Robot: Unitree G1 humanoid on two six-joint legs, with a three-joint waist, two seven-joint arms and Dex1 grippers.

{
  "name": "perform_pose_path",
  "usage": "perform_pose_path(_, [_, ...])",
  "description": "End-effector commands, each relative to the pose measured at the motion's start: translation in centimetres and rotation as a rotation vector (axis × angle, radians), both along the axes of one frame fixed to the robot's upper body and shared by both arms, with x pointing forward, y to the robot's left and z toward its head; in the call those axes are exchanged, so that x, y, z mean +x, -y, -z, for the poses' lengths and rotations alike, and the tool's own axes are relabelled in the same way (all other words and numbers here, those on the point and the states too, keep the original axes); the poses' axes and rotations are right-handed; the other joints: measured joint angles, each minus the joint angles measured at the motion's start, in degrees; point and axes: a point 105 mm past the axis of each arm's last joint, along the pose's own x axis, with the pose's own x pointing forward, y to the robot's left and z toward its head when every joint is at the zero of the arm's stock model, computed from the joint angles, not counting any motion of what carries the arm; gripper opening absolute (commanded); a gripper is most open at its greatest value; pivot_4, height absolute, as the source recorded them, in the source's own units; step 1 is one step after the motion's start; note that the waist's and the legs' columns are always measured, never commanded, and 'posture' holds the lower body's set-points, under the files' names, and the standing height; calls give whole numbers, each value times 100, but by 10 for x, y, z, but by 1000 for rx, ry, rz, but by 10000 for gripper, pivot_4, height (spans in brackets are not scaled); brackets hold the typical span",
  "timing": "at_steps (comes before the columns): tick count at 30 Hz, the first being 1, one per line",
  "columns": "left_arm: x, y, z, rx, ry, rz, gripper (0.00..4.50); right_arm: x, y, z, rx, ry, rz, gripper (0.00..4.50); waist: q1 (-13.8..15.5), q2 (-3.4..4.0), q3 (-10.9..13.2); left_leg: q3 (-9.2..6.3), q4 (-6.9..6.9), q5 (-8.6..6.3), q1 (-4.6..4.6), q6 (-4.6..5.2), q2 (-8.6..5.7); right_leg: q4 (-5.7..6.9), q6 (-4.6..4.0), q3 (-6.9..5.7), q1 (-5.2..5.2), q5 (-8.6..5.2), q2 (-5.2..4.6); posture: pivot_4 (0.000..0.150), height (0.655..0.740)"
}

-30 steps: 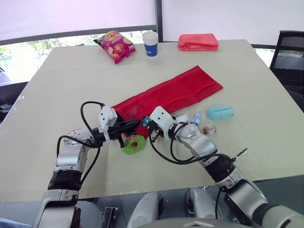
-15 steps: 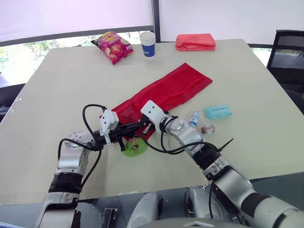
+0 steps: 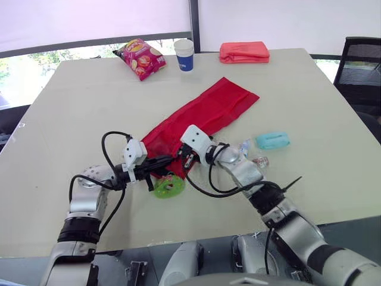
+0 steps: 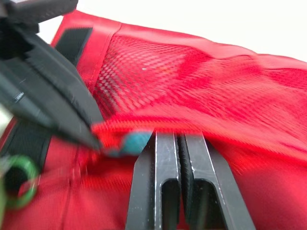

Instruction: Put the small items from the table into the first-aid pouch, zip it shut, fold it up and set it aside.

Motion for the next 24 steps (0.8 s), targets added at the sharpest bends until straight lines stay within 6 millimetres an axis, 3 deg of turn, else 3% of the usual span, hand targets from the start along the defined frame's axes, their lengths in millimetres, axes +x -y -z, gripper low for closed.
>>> perform_pose_path(1, [-6,-22,0,81,14,-11,0,-24,18,-48,186,89,-70,1060,-5,0,0,0,-2,0,0,0,2,0,0,1,-2,0,1,1500,7395])
perform_pose_path(5, [-4,-46,-1,141,22,-61,0,-39,52,-68,312,139,-62,1060,2,0,0,3,-3,-4,1,7,5,0,2,-2,-2,-1,2,1500,7395])
perform_pose_path(8, [-1,-68,-2,218,30,-96,0,-50,84,-72,336,148,-37,1060,27,-3,-2,-3,-1,-9,2,16,7,-1,5,-9,1,-3,2,1500,7395])
perform_pose_path(11, [3,-90,-6,283,42,-146,0,-61,115,-69,334,132,2,14017,34,-4,-1,5,2,-8,4,17,8,-1,13,-16,3,-8,2,1500,7395])
perform_pose_path(15, [15,-112,-16,355,94,-236,0,-74,153,-67,298,139,36,35250,58,-5,1,5,6,-8,4,17,11,-1,28,-25,6,-16,2,1500,7395])
perform_pose_path(16, [20,-118,-20,376,113,-264,2939,-80,162,-69,296,138,41,41806,59,-5,1,6,7,-8,3,18,11,-1,29,-25,6,-16,1,1500,7395])
perform_pose_path(17, [23,-122,-23,389,126,-284,6444,-84,169,-70,292,136,45,45000,59,-6,1,9,7,-8,4,18,13,0,30,-26,6,-16,1,1500,7395])
perform_pose_path(18, [25,-127,-26,401,131,-309,9094,-90,178,-72,288,135,49,45000,70,-6,1,8,7,-8,3,18,13,0,30,-30,6,-16,0,1500,7395])
perform_pose_path(24, [30,-151,-29,497,133,-409,40075,-118,211,-81,199,117,103,45000,134,-19,1,20,8,-11,2,22,24,-5,31,-36,7,-16,-5,1500,7395])
